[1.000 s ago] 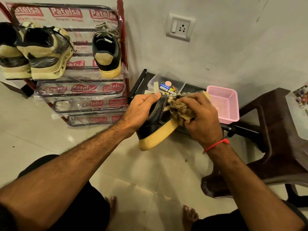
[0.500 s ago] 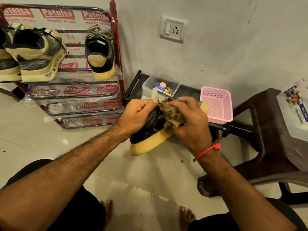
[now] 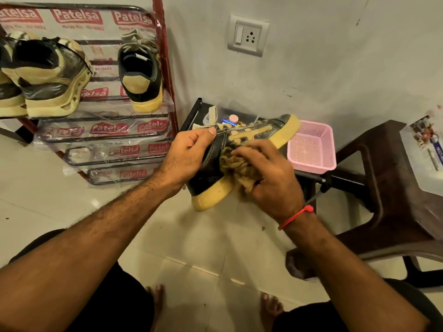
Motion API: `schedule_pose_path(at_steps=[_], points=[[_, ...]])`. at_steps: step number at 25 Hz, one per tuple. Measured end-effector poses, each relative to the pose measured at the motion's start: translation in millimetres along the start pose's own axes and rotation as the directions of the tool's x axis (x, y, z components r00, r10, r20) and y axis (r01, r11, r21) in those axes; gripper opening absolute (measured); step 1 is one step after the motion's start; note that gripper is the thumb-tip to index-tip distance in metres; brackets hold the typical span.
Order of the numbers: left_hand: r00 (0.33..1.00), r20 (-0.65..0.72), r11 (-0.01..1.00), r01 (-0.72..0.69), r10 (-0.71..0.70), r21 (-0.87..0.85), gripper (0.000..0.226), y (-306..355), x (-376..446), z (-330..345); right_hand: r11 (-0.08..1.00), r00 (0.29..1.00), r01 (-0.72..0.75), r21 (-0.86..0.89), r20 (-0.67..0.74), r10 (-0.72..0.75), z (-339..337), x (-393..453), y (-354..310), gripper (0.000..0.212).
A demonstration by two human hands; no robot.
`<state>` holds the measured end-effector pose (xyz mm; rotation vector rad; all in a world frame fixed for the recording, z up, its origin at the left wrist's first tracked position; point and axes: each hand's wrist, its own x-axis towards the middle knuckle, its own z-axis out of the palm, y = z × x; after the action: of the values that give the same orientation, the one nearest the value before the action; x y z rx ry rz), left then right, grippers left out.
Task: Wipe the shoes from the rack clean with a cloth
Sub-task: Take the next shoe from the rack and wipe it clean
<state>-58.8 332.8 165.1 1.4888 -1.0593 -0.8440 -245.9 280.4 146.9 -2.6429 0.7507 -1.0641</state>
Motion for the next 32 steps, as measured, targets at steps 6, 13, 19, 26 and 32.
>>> schedule_pose_path(at_steps=[6,13,19,26,32], points=[[0.985,0.139,0.992,0.109,-0.099,-0.066,0.026,7.1,-0.3,-3.9,0.989,0.988,-0.146,0.003,-0.038,0.146,-7.7,-1.6,22.1,0.037],[0.910,0.131,0.885,0.414,-0.394,-0.214,0.023,11.1,-3.1,-3.7,0.986,0.985,-0.149,-0.079,0.070,0.155,0.7,-6.0,11.6,0.045],[0.806,0.222,0.541,0.545,-0.549,-0.641,0.043,19.9,-15.3,6.4,0.988,0.993,-0.109,-0.105,0.037,0.113,25.6,-14.0,-9.6,0.044],[0.762,0.175,0.422,0.517,-0.623,-0.745,0.050,23.6,-26.6,16.2,0.985,0.985,-0.170,-0.032,-0.033,0.169,35.3,-17.4,-15.5,0.042],[0.756,0.148,0.413,0.497,-0.637,-0.763,0.069,20.0,-22.0,12.8,0.991,0.992,-0.125,-0.052,-0.038,0.123,32.1,-15.6,-15.5,0.044]])
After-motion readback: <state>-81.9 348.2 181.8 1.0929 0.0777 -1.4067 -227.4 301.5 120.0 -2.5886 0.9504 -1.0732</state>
